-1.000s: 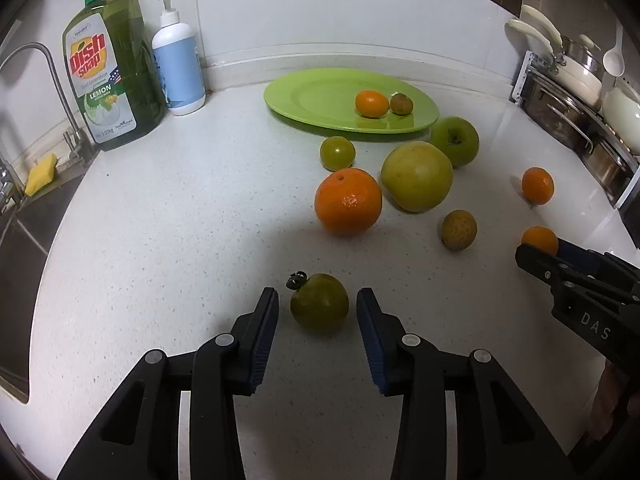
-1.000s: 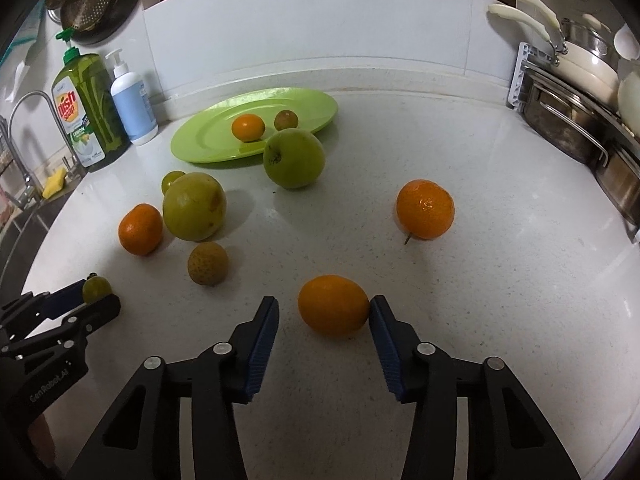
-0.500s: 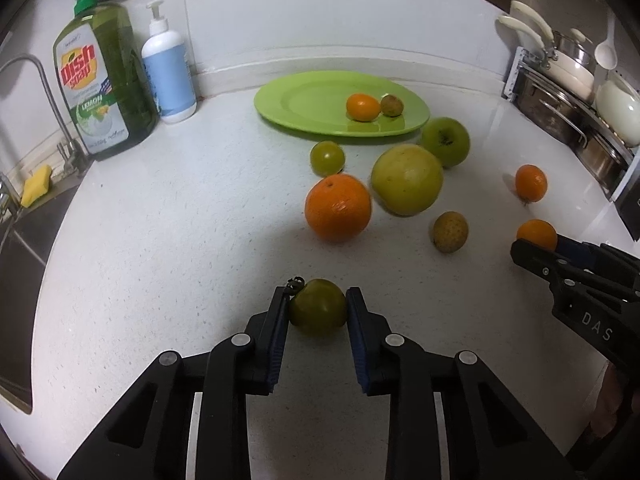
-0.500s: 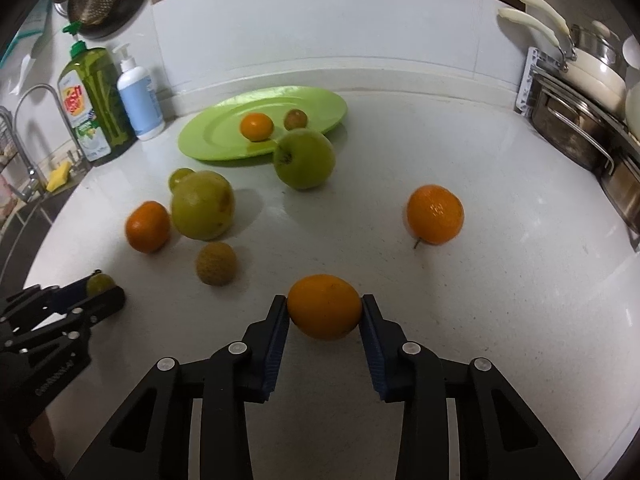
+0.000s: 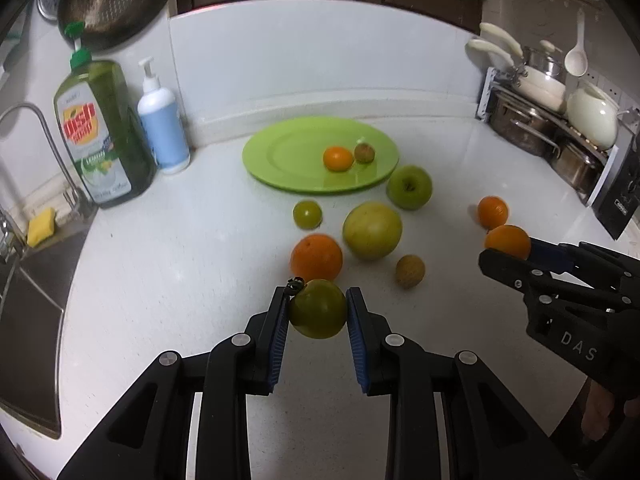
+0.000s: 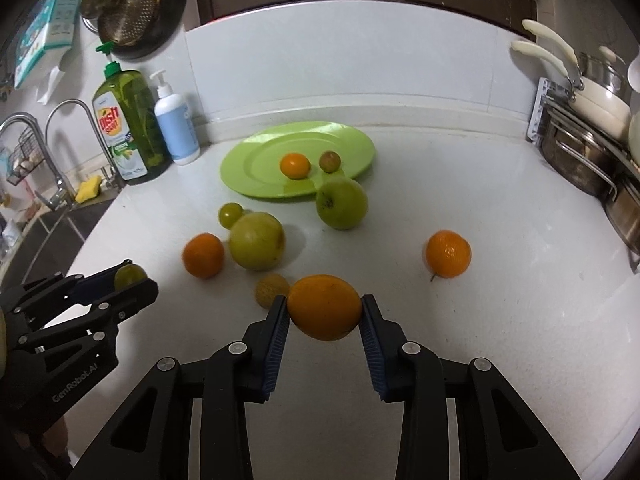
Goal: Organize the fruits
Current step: 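Carry the lime and orange in both tools over the green plate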
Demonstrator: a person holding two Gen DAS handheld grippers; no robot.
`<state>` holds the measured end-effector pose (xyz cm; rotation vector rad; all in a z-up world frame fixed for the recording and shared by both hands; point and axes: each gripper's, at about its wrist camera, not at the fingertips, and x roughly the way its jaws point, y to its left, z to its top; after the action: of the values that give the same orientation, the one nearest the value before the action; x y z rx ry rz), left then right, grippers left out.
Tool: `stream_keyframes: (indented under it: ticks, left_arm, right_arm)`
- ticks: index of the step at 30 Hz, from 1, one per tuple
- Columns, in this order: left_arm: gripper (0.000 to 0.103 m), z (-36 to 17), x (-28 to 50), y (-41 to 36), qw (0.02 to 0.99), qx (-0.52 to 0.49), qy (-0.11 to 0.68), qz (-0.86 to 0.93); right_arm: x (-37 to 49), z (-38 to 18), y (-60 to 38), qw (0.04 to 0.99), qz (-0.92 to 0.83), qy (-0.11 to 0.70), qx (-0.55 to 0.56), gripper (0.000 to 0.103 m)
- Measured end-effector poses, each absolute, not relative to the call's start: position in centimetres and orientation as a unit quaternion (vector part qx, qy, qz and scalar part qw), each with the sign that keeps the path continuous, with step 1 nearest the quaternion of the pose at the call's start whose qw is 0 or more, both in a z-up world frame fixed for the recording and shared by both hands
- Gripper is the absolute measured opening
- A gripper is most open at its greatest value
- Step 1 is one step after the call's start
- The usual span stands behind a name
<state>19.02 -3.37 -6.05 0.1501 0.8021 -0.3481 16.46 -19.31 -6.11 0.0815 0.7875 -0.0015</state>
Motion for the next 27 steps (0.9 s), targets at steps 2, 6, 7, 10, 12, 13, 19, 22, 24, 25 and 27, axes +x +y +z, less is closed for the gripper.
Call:
stream_keyframes:
  ticks: [2,6,7,10,12,13,19,22,24,25,27]
  left_arm:
    - [0.029,-5.4,18.9,-3.4,0.906,0.075,0.38,-0.171]
    - [0.029,-4.0,18.9,-3.4,0.911,0.074,0.367,-0.174]
    - [0.029,-3.7,18.9,-3.4,0.912,0.073,0.364,-0.174]
    - [0.029,-2.9,19.1,-3.3,0.915,0.071,0.358,-0.175]
    - [0.029,-2.4,19.3,-3.3,0.915,0.07,0.356,-0.177]
    - [0.029,-2.2,19.5,-3.3,0.915,0.071,0.354,-0.177]
    - [0.029,-0.9,20.9,-3.4,0.92,0.081,0.339,-0.178]
    - [0.029,0.1,21.8,-3.6,0.923,0.082,0.328,-0.182]
    - [0.029,0.5,22.3,-3.9,0.925,0.086,0.323,-0.184]
    - [0.029,0.8,22.7,-4.0,0.925,0.087,0.32,-0.184]
    - [0.029,1.2,23.4,-4.2,0.926,0.089,0.315,-0.186]
  right_arm:
    - [16.3,-5.5,-19.1,0.925,0.003,0.378,0.037,0.037]
    - [16.3,-4.1,-18.8,0.93,0.007,0.366,0.036,0.037]
    - [16.3,-3.7,-18.8,0.931,0.009,0.363,0.035,0.037]
    - [16.5,-2.5,-18.7,0.935,0.014,0.353,0.037,0.037]
    - [16.6,-1.9,-18.7,0.938,0.016,0.345,0.038,0.037]
    - [16.7,-1.5,-18.6,0.939,0.02,0.342,0.038,0.037]
    - [17.9,-0.3,-18.2,0.943,0.032,0.33,0.037,0.037]
    - [18.7,0.1,-18.2,0.943,0.036,0.328,0.042,0.037]
    - [19.1,0.5,-18.2,0.944,0.036,0.325,0.041,0.037]
    - [19.4,0.7,-18.2,0.945,0.036,0.323,0.041,0.037]
    - [20.0,1.2,-18.3,0.946,0.037,0.32,0.04,0.037]
